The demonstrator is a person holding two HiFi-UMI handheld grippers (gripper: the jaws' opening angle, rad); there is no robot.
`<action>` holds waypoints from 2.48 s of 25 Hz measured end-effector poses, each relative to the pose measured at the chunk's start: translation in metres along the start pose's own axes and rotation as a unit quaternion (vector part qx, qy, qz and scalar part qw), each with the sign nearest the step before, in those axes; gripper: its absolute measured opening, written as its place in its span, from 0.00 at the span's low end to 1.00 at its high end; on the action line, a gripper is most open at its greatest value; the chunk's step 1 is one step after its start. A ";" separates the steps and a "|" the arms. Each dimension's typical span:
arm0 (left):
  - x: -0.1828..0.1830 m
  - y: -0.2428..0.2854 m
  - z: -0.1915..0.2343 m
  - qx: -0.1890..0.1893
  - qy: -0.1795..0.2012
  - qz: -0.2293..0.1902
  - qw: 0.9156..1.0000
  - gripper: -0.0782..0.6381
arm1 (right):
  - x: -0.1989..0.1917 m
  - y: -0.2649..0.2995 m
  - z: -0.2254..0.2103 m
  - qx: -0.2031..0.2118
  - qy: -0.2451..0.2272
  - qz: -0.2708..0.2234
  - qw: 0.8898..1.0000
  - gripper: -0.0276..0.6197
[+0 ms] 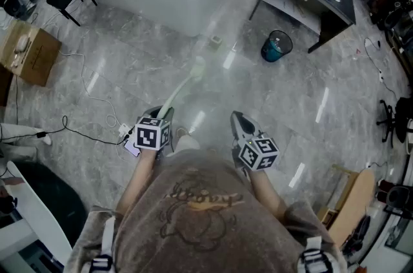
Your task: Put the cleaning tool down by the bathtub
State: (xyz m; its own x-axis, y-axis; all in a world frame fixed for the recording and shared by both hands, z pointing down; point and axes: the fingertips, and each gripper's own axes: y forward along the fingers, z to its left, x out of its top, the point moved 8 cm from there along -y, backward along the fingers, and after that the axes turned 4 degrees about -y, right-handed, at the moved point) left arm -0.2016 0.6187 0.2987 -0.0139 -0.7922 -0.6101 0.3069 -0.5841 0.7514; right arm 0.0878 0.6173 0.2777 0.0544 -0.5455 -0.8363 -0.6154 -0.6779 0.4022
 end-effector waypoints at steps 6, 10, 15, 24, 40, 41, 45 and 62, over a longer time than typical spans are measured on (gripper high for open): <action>0.009 0.005 0.013 -0.003 0.000 -0.001 1.000 0.22 | 0.003 0.016 0.003 0.002 -0.002 0.001 1.000 0.04; 0.019 0.013 0.025 -0.008 0.005 0.002 1.000 0.22 | 0.008 0.032 0.005 0.006 0.003 -0.008 1.000 0.04; 0.031 0.023 0.047 -0.017 0.017 0.004 1.000 0.22 | 0.015 0.052 0.011 0.008 0.008 -0.028 1.000 0.04; 0.056 0.044 0.071 -0.040 0.043 0.012 0.998 0.22 | 0.027 0.070 0.007 -0.016 0.015 -0.044 0.999 0.04; 0.172 0.154 0.073 -0.047 0.065 0.017 0.997 0.22 | 0.094 0.161 -0.091 -0.042 0.034 -0.055 0.997 0.04; 0.179 0.161 0.073 -0.048 0.066 0.018 0.996 0.22 | 0.100 0.167 -0.098 -0.043 0.035 -0.055 0.997 0.04; 0.212 0.190 0.070 -0.053 0.069 0.028 0.996 0.22 | 0.126 0.193 -0.127 -0.045 0.038 -0.054 0.997 0.04; 0.340 0.304 0.053 -0.034 0.056 0.040 0.997 0.22 | 0.229 0.274 -0.265 -0.033 0.036 -0.030 0.998 0.04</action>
State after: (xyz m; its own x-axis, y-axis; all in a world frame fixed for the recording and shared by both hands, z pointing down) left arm -0.1637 0.1627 0.3333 0.1175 -0.8089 -0.5761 0.3668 -0.5038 0.7821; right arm 0.1397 0.1764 0.2950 0.1478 -0.5363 -0.8310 -0.5571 -0.7393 0.3781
